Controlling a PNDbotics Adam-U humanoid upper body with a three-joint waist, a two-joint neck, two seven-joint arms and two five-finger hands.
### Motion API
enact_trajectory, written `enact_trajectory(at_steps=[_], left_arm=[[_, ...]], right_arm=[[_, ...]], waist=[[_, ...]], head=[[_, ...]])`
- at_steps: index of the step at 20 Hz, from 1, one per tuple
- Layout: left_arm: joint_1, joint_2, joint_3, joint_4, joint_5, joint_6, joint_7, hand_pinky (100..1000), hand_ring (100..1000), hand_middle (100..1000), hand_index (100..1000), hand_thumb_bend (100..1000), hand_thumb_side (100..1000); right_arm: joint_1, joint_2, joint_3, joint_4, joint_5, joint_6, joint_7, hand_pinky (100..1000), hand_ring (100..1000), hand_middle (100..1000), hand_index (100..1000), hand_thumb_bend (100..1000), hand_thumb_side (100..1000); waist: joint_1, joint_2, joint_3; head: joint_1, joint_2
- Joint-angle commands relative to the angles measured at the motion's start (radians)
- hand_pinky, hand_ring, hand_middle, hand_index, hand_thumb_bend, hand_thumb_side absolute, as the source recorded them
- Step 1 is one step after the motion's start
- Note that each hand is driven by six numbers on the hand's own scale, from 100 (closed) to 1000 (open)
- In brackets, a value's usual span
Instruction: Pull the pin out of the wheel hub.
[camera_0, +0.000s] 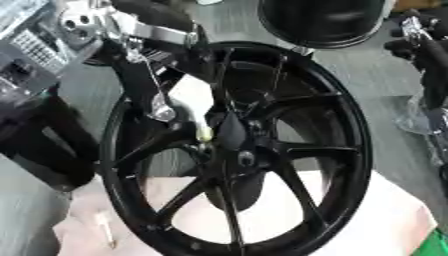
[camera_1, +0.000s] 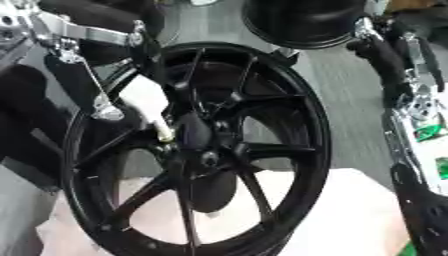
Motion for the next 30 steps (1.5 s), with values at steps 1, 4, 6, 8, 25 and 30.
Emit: enact_trajectory(at_steps=[1,4,6,8,25,30], left_arm=[[-0.010,0.057,0.082,-0.063,0.009,0.026,0.002,759,694,573,299,311,100],[0.012,0.102,0.148,-0.102,0.014,0.039,0.030,761,692,572,298,322,100],[0.023,0.118,0.167,-0.117,0.017,0.044,0.041,761,692,572,298,322,100],[0.027,0.123,0.172,-0.123,0.019,0.047,0.044,761,692,572,298,322,100],[0.393,0.361,0.470,0.156,-0.051,0.121,0.269,754,685,580,289,306,100],[0.551,0.371,0.524,0.169,-0.034,0.128,0.366,753,684,581,293,296,100]], right_arm=[[-0.012,-0.022,-0.007,-0.007,0.005,-0.002,0.000,803,648,607,721,100,511],[-0.010,-0.025,-0.009,-0.007,0.005,-0.002,-0.002,803,648,607,721,100,511],[-0.010,-0.026,-0.009,-0.007,0.005,-0.002,-0.003,803,648,607,721,100,511],[-0.010,-0.026,-0.009,-0.007,0.005,-0.002,-0.003,803,648,607,721,100,511],[-0.007,-0.051,-0.034,-0.011,0.000,-0.006,-0.029,803,648,607,720,100,509],[-0.012,-0.045,-0.031,-0.012,-0.001,-0.006,-0.026,803,648,607,720,100,508]], waist=[[-0.002,-0.025,0.004],[-0.001,-0.024,0.008],[0.000,-0.024,0.008],[0.000,-0.024,0.008],[-0.001,-0.008,0.041],[-0.001,-0.009,0.030]], head=[[-0.004,-0.007],[-0.007,-0.007],[-0.007,-0.007],[-0.007,-0.007],[-0.039,-0.040],[-0.029,-0.048]])
